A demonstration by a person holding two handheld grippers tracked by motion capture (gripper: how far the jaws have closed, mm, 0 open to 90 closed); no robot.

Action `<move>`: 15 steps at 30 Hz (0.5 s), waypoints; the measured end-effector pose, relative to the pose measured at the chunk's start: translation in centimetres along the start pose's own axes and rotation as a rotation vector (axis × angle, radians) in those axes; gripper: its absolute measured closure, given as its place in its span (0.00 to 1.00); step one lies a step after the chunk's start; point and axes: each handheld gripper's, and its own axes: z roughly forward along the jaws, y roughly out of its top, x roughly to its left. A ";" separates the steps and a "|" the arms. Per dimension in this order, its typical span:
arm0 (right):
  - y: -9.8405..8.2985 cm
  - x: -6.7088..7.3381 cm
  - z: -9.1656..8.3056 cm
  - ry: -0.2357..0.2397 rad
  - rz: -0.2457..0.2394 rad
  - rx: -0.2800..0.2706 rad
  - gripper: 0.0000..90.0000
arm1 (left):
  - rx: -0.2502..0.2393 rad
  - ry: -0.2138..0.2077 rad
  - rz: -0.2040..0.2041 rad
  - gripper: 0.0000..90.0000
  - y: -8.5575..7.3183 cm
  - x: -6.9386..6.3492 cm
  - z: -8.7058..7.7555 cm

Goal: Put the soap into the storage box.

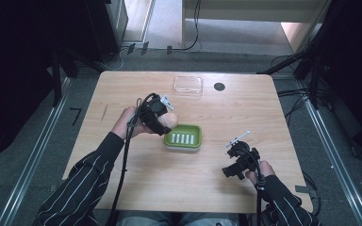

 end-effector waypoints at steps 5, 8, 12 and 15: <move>-0.1 -0.2 -0.1 -0.002 -0.004 -0.006 0.16 | -0.005 -0.001 0.011 0.37 0.3 -0.1 0.1; -0.1 -0.2 -0.1 0.000 -0.001 -0.007 0.16 | -0.007 -0.003 0.019 0.37 0.6 -0.2 0.2; -0.1 -0.2 -0.1 -0.001 -0.001 -0.008 0.16 | -0.002 -0.009 0.029 0.37 0.8 -0.3 0.5; -0.2 -0.2 -0.1 -0.001 0.002 -0.005 0.16 | -0.004 -0.008 0.027 0.37 0.8 -0.3 0.6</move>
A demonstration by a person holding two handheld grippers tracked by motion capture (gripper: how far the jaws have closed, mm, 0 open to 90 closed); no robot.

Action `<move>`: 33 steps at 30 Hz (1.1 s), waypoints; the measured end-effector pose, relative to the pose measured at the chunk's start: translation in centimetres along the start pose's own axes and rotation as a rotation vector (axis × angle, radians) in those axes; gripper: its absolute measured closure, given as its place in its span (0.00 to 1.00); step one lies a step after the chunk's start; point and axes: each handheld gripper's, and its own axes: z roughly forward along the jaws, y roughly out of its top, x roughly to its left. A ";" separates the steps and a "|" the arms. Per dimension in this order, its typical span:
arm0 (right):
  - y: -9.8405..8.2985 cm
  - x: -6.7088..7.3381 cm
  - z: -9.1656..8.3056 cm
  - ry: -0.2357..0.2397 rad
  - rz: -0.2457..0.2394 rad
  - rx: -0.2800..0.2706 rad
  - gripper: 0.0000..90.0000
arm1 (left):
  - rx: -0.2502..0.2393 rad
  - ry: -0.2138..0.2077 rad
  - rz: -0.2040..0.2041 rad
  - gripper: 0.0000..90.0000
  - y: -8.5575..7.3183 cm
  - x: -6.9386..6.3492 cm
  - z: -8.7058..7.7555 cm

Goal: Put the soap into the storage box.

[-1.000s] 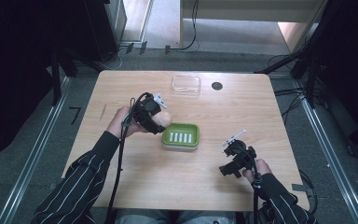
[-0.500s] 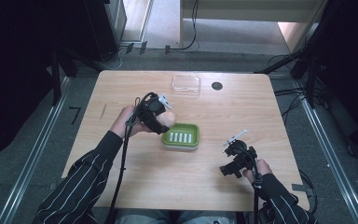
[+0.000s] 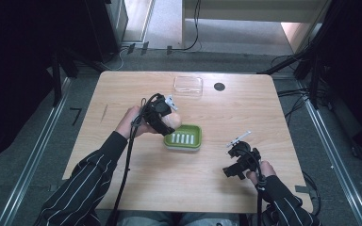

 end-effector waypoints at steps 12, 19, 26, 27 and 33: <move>-0.2 -0.1 -0.1 -0.011 0.005 0.003 0.16 | -0.001 -0.001 0.007 0.37 0.3 0.0 0.2; -0.2 -0.1 0.0 -0.008 0.006 0.002 0.16 | -0.002 -0.008 0.018 0.37 0.5 -0.1 0.6; -0.3 -0.1 -0.1 -0.011 0.012 0.003 0.16 | -0.001 -0.015 0.031 0.37 0.7 -0.2 1.2; -0.3 -0.1 -0.1 -0.011 0.012 0.003 0.16 | -0.005 -0.014 0.037 0.37 0.7 -0.1 1.3; -0.4 -0.2 -0.1 -0.012 0.003 0.001 0.16 | -0.002 -0.026 0.056 0.37 1.0 -0.4 1.8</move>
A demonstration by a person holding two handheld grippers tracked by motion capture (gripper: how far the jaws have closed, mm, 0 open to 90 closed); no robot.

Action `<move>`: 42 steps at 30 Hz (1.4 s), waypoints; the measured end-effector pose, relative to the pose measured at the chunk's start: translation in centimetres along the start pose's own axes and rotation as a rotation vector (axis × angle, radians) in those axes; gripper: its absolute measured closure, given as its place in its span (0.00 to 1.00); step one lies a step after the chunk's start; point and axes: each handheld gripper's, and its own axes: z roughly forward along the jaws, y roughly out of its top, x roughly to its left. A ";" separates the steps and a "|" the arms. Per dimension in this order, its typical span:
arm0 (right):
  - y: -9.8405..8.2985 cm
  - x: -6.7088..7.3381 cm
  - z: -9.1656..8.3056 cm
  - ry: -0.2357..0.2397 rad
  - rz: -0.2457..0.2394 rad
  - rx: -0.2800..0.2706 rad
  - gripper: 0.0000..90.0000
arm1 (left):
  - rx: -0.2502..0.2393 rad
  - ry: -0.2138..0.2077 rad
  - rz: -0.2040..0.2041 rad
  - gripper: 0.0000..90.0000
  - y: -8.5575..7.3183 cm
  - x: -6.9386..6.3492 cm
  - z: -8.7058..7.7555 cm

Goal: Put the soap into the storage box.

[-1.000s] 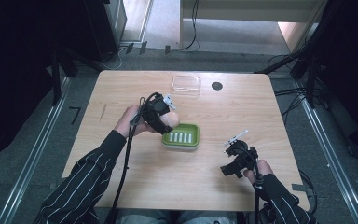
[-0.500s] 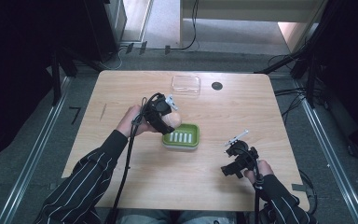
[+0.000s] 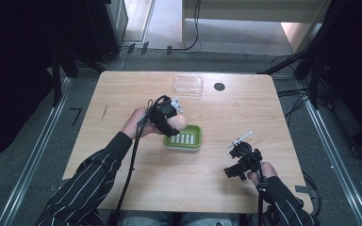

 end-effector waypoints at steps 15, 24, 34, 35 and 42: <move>0.0 0.0 0.0 0.002 0.002 0.002 0.16 | 0.010 -0.011 0.047 0.37 0.2 -0.5 2.2; 0.0 0.0 0.0 0.003 0.001 0.001 0.16 | 0.017 -0.016 0.082 0.37 0.4 -1.0 3.5; 0.0 0.0 0.0 0.008 -0.002 0.002 0.16 | 0.014 -0.023 0.092 0.37 0.6 -1.1 4.7; 0.0 0.0 0.0 0.009 -0.002 0.002 0.16 | 0.010 -0.019 0.091 0.37 0.6 -1.1 4.8; 0.0 0.0 0.0 0.010 0.000 0.004 0.16 | 0.017 -0.021 0.079 0.37 0.5 -1.1 5.4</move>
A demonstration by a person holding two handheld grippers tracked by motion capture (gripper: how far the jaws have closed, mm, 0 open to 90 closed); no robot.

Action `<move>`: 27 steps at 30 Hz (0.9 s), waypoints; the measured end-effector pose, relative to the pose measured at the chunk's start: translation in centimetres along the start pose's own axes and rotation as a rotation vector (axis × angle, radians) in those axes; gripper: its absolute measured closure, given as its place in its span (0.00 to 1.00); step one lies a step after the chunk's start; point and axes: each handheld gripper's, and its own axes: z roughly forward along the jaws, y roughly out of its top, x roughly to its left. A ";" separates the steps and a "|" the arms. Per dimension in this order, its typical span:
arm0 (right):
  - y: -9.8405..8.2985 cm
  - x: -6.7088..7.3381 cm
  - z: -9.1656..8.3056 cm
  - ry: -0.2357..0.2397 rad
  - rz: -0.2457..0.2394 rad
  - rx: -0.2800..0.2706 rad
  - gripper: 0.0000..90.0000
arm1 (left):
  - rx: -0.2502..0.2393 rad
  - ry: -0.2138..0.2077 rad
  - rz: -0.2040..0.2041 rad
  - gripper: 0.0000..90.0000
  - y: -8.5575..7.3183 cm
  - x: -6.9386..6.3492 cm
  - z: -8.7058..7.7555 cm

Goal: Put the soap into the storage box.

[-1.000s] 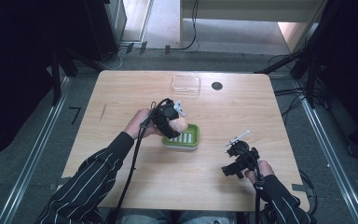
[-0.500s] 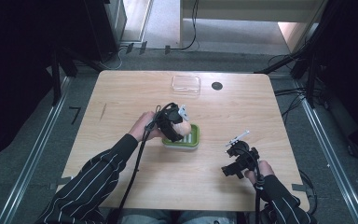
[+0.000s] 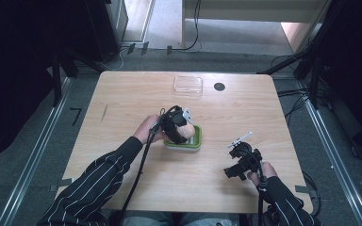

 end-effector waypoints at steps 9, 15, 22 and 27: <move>0.0 0.0 0.0 -0.002 -0.001 -0.002 0.16 | 0.030 0.005 -0.045 0.37 -0.1 0.0 0.6; 0.0 0.0 0.0 -0.003 -0.002 -0.003 0.16 | 0.038 0.013 -0.080 0.37 0.0 -0.1 0.9; 0.0 0.0 -0.1 -0.003 0.003 0.000 0.16 | 0.040 0.024 -0.111 0.37 0.1 -0.3 1.0; 0.0 0.1 -0.1 -0.002 0.003 -0.002 0.16 | 0.048 0.031 -0.128 0.37 0.3 -0.5 1.0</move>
